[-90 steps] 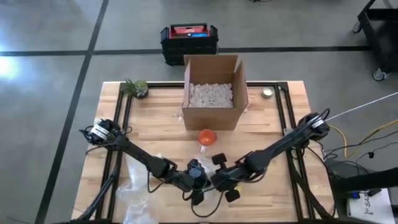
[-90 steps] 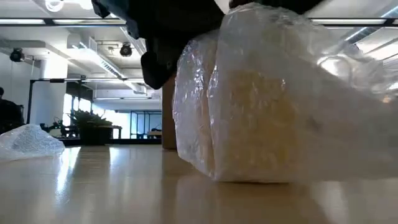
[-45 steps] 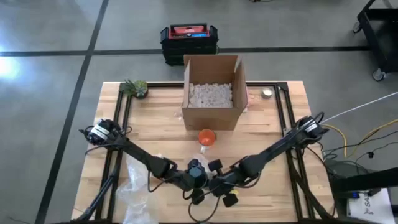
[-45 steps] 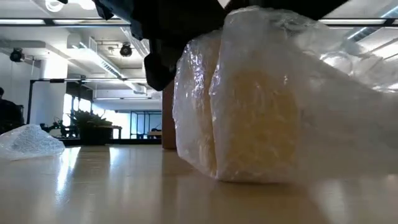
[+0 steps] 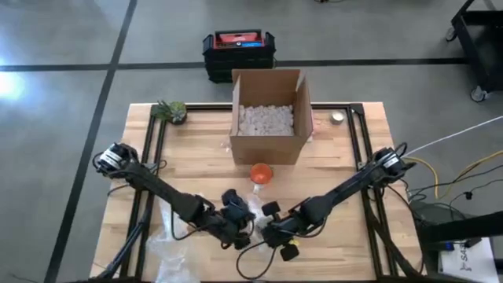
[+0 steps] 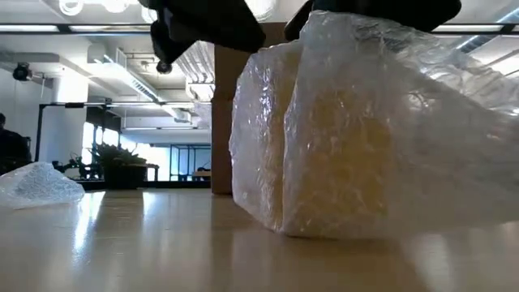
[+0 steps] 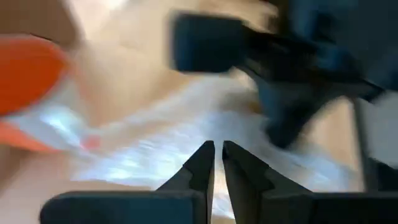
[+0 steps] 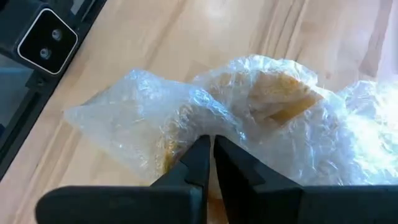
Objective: Wrap mug
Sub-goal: Wrap the yellow mug with the transparent bubble wrap
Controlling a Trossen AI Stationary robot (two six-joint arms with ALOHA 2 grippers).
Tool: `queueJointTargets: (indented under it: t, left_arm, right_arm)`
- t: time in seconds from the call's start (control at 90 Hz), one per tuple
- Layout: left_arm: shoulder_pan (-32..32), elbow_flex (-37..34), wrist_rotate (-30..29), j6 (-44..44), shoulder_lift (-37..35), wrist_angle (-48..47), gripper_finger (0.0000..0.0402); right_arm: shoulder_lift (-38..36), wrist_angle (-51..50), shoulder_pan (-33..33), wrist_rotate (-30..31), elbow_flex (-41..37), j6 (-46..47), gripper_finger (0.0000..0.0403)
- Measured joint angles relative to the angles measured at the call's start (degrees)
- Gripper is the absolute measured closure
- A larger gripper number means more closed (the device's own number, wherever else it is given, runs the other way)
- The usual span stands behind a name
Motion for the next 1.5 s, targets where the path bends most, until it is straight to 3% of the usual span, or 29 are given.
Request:
queueJointTargets:
  t: [0.211,0.433,0.6,0.822,1.078,1.233,1.389,1.5]
  left_arm:
    - [1.37,-0.13,-1.59,-6.20,4.61,-8.63,0.0381]
    - [1.72,-0.09,-2.17,3.09,7.45,6.88,0.0381]
    - [1.34,0.03,2.11,10.65,6.56,13.86,0.0381]
    - [0.79,0.46,12.67,10.87,7.54,15.03,0.0381]
    - [0.99,1.19,12.70,8.41,13.76,16.74,0.0381]
    - [1.06,1.17,12.87,8.23,13.56,16.71,0.0381]
    - [1.07,1.14,12.73,8.22,13.35,16.93,0.0381]
    - [1.07,1.07,12.73,8.20,13.39,16.99,0.0381]
  right_arm:
    - [-0.03,-0.05,0.00,0.09,-0.04,0.00,0.0389]
    - [-0.03,-0.03,0.00,0.10,-0.08,-0.02,0.0389]
    - [-0.03,0.00,0.00,0.08,-0.10,-0.02,0.0389]
    - [-0.03,0.10,-0.02,0.08,-0.10,-0.14,0.0389]
    - [-1.60,-1.74,-0.02,-0.09,-0.07,1.15,0.0389]
    - [-5.20,-9.14,-0.10,0.47,1.95,1.77,0.0389]
    - [-6.88,-8.75,-0.75,5.17,2.83,1.21,0.0389]
    - [-5.16,-7.47,-1.67,4.83,2.78,0.99,0.0389]
